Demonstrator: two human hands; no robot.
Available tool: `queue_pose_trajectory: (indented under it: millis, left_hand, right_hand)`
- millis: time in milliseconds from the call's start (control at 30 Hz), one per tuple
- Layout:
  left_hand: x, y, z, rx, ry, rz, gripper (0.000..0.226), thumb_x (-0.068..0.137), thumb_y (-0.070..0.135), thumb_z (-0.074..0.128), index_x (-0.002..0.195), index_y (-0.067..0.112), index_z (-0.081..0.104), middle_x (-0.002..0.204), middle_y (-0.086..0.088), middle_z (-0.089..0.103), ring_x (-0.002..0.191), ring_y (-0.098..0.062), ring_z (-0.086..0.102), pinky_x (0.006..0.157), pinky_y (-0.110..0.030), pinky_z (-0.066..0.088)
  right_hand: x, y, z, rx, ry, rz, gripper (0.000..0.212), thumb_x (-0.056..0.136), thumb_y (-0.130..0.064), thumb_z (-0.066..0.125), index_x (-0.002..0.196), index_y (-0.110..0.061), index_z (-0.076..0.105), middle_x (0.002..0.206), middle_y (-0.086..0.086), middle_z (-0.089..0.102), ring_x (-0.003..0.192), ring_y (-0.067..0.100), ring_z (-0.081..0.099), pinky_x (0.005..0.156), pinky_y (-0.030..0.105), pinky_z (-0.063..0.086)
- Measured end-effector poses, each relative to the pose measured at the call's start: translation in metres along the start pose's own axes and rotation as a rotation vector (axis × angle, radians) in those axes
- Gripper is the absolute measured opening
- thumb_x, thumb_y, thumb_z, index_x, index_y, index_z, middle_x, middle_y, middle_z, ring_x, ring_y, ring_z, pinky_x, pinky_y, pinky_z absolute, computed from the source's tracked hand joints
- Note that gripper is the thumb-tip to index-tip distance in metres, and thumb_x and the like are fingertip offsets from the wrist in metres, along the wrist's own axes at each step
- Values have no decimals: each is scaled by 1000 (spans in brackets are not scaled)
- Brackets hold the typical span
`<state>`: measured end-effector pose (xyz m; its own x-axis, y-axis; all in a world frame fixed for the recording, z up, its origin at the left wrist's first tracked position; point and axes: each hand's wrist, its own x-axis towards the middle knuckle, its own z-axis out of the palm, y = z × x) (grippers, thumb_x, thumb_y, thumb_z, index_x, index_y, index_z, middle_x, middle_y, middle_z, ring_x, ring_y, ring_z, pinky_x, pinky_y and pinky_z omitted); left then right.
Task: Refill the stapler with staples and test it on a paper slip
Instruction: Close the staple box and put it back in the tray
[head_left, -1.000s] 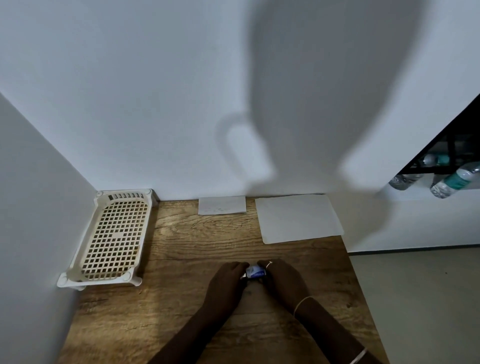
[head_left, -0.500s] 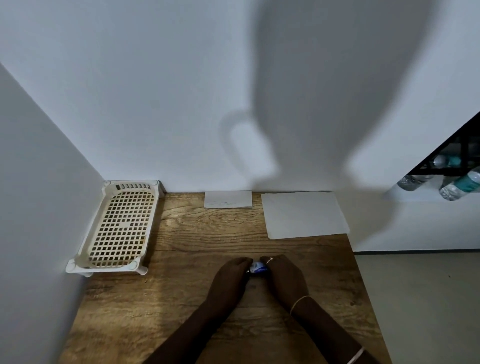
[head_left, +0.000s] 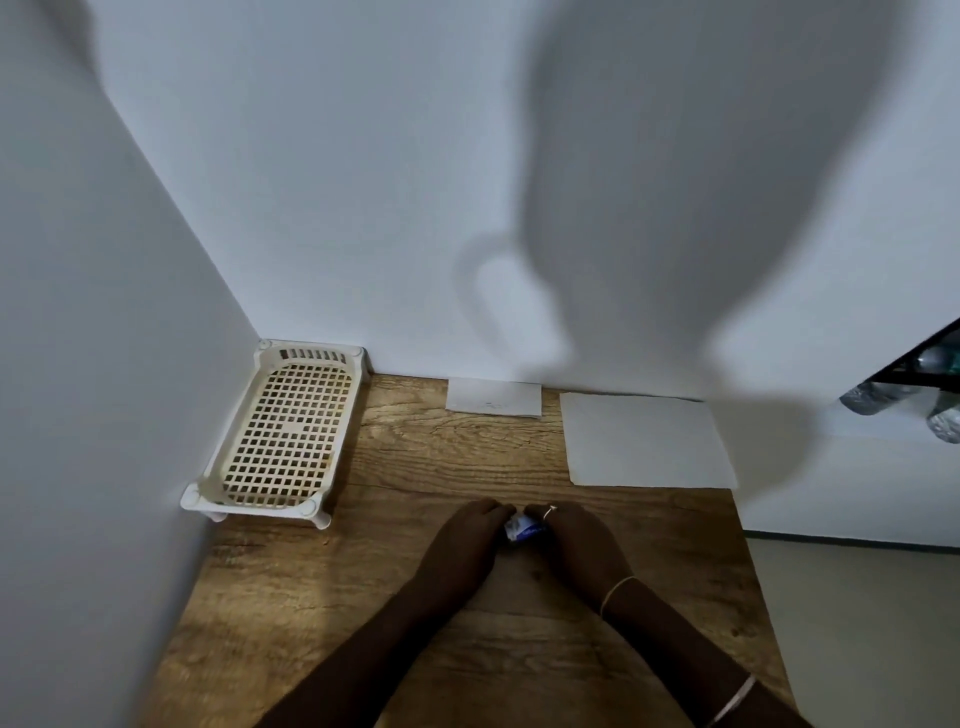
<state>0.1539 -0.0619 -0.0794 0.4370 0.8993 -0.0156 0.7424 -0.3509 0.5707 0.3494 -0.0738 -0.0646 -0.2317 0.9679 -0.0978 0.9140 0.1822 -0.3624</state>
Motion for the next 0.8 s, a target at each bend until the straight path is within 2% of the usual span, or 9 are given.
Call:
queue_pose_trajectory:
  millis: [200,300,467,600,700,800]
  left_hand:
    - [3,-36,-66,24,150,6,41,88,6,67,128,12,68,122,-8,70,110,-23,65,89,-32,52]
    - [3,-60,-104,71,222,-8,39,84,0,71,122,9,71,116,-10,72,103,-25,67,85,-33,54]
    - [8,-110,-161,121,301,-52,38,82,-6,68,118,6,74,106,-14,73,95,-30,69,79,-33,51]
    - [17,-148,-193,61,349,-132,44,82,-9,67,123,6,71,112,-14,73,102,-29,69,85,-30,49]
    - [27,-175,-208,1,371,-157,47,81,-15,63,123,3,70,115,-18,73,105,-32,70,90,-36,56]
    - [38,-200,-219,-27,381,-226,52,82,-17,61,129,4,66,119,-16,72,108,-27,69,88,-24,52]
  right_hand:
    - [57,-54,-14,96,41,-113,39,94,-21,65,133,-26,63,122,0,71,111,16,64,95,27,48]
    - [91,-86,-18,132,89,-171,38,94,-23,66,131,-25,64,119,-1,72,108,16,64,93,27,49]
    - [153,-143,-20,107,123,-293,32,91,-21,65,121,-15,71,105,8,74,96,26,65,83,38,52]
    - [198,-181,-13,84,141,-337,17,82,-11,67,96,-10,75,92,13,75,86,32,68,76,37,52]
    - [229,-203,-4,33,109,-294,8,82,-11,66,86,-8,72,85,16,72,81,36,66,72,39,49]
    - [254,-219,2,-26,98,-275,4,79,-12,66,81,-12,69,79,14,71,80,37,65,72,40,47]
